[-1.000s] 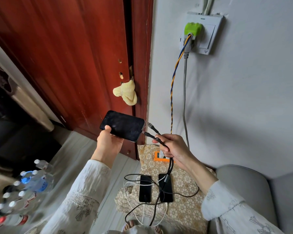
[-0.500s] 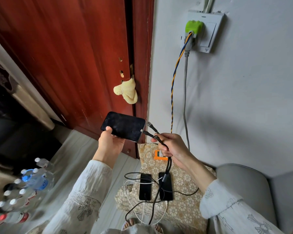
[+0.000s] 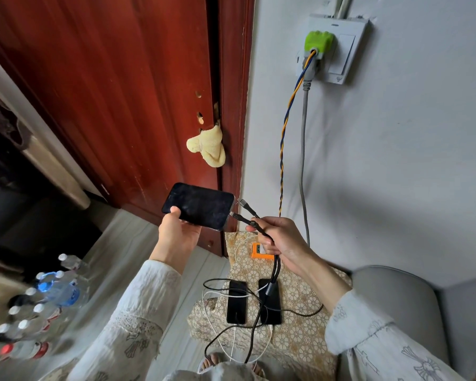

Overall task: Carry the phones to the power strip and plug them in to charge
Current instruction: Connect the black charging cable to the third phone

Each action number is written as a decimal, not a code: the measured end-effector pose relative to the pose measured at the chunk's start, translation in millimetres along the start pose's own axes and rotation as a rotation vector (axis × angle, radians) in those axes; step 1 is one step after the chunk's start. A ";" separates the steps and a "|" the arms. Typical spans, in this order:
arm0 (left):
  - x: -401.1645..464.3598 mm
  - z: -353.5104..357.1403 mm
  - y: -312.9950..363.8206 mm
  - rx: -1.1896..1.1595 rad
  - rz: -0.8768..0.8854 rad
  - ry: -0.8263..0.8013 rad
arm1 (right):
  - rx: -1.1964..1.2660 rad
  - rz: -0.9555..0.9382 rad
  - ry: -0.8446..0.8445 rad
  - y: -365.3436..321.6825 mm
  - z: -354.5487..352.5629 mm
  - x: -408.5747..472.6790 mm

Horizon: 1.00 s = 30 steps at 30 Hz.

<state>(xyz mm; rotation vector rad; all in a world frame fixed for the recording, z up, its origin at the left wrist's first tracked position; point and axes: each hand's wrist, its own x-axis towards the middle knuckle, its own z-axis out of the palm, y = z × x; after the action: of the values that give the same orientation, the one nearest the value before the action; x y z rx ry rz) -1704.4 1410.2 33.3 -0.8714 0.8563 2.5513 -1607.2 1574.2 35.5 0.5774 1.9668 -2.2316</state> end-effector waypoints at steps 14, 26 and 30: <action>1.8 -2.6 -4.5 0.208 0.184 0.002 | -0.072 0.052 0.029 5.9 -0.2 1.9; 21.5 -17.7 -17.3 0.607 0.133 -0.001 | -0.411 0.137 0.012 41.5 -26.7 6.4; 28.4 -36.8 -52.0 0.699 0.044 0.003 | -0.510 0.099 -0.005 59.2 -35.9 3.9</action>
<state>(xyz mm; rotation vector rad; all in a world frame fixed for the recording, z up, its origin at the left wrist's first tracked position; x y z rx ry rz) -1685.8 1430.0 -30.9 -0.6252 1.6302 2.0273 -1583.9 1600.7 -24.1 0.5765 2.3187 -1.5755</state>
